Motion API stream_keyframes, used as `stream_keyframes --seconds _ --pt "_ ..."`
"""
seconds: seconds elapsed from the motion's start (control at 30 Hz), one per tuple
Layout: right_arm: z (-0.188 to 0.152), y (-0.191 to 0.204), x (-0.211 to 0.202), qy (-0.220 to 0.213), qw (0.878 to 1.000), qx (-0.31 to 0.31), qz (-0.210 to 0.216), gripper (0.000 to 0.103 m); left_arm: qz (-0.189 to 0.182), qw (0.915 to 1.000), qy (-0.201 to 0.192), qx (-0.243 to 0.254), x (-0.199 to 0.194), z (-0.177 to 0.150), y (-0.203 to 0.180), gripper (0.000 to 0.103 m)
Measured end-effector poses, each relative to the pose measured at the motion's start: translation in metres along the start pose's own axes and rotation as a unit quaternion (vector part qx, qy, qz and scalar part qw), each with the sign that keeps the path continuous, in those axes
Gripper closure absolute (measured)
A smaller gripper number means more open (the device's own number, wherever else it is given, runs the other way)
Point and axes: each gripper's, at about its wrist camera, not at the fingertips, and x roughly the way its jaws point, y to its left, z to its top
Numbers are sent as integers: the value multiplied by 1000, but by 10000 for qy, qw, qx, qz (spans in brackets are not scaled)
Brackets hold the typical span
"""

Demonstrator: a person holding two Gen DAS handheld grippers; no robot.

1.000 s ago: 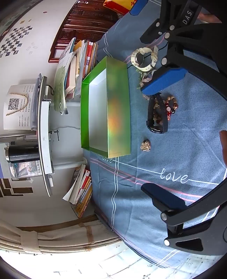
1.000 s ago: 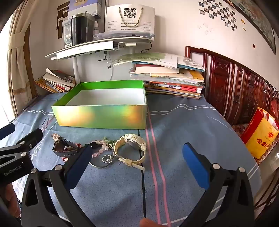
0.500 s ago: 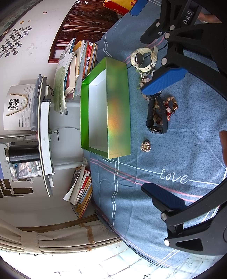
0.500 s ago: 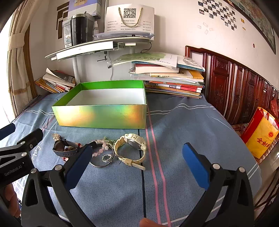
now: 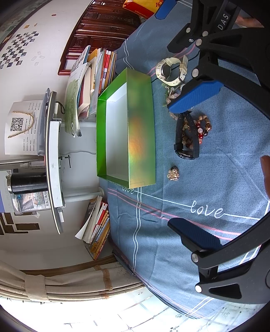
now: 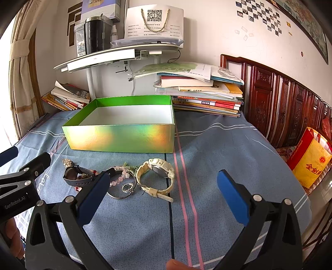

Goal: Organize jewelry

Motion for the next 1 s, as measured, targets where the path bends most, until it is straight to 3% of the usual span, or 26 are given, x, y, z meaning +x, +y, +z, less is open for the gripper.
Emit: stream_keyframes --seconds 1.0 --pt "2 4 -2 -2 10000 -8 1 2 -11 10000 -1 -10 0 0 0 3"
